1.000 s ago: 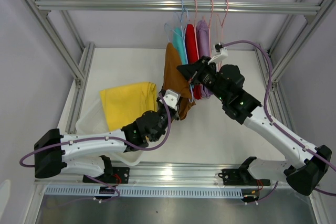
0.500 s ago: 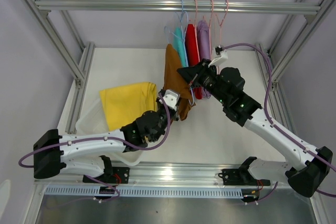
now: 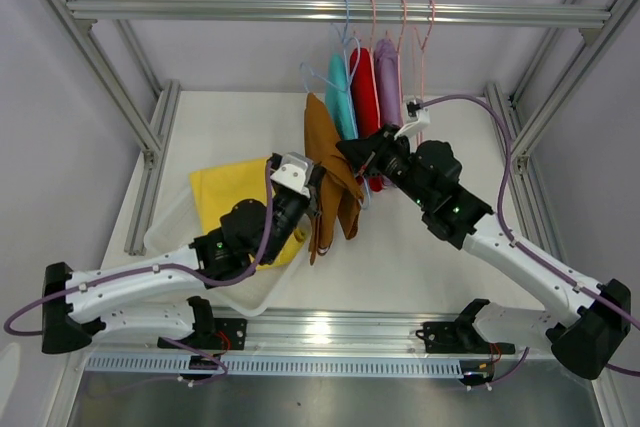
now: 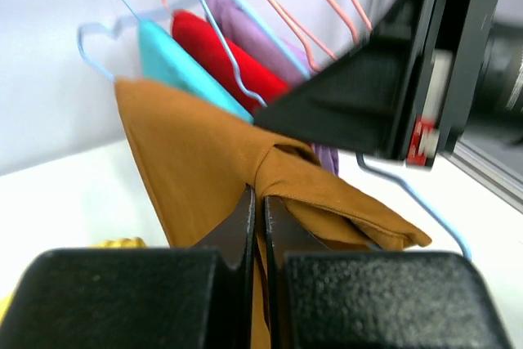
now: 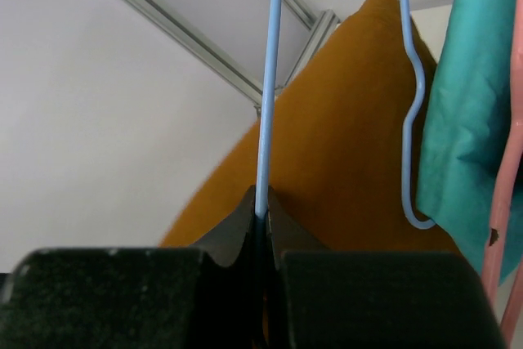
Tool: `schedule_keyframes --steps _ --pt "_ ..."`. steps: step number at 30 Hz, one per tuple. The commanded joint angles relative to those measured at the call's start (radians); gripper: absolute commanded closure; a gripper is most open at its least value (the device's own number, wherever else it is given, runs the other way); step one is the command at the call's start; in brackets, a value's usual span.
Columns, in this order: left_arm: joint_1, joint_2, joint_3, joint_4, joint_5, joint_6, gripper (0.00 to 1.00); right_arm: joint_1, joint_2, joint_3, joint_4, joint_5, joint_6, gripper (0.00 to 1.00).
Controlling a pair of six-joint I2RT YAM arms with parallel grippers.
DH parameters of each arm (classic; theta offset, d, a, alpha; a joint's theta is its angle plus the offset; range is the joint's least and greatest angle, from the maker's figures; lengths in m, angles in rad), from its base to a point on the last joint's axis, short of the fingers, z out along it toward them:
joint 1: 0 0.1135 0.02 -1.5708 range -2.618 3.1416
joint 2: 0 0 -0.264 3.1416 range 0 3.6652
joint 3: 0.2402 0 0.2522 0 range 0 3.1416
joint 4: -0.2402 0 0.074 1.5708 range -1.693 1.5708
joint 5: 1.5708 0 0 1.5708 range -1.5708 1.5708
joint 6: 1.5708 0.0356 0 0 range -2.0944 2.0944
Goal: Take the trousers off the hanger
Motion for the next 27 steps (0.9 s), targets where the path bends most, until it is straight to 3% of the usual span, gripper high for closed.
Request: schedule_keyframes --steps 1,9,15,27 --pt "0.008 -0.070 0.115 0.093 -0.025 0.066 1.00 -0.002 -0.026 -0.011 0.106 0.009 -0.024 1.00" --pt "0.008 -0.107 0.197 0.089 -0.028 0.140 1.00 -0.004 0.002 -0.058 0.115 0.006 -0.031 1.00" --pt "0.008 -0.162 0.351 -0.048 0.001 0.156 0.99 -0.007 -0.015 -0.097 0.114 0.011 -0.039 1.00" --pt "0.009 -0.314 0.396 -0.063 -0.043 0.244 1.00 -0.018 -0.016 -0.134 0.109 0.009 -0.048 1.00"
